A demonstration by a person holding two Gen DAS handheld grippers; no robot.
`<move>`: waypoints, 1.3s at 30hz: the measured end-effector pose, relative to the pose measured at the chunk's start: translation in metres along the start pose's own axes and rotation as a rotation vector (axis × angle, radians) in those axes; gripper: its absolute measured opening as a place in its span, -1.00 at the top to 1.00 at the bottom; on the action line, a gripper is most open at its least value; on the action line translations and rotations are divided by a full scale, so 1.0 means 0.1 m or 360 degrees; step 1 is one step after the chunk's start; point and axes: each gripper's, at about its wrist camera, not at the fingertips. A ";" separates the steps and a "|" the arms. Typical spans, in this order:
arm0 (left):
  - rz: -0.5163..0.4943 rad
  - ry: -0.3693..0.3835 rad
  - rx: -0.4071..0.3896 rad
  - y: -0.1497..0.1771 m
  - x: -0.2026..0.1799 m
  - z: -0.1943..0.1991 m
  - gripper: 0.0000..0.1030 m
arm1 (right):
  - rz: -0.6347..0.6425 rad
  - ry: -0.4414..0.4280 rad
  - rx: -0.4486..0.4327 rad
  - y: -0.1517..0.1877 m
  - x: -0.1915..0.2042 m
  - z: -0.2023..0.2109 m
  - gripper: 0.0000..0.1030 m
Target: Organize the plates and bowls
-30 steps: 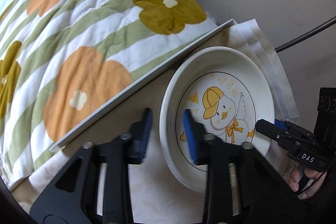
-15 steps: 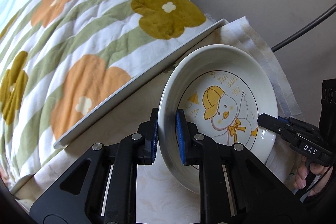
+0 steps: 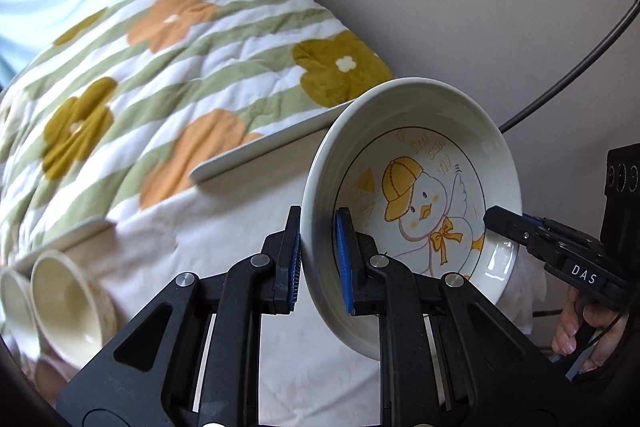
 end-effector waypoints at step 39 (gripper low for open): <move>0.0896 -0.0123 0.0022 3.05 1.26 0.18 0.73 | 0.0681 -0.0022 0.0633 1.49 1.71 -1.17 0.70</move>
Point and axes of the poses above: each gripper's, at about its wrist camera, not at the fingertips, and z roughly against the way its jaws point, x to its left, y to its underside, and after that the axes turned 14 degrees about x, right-handed
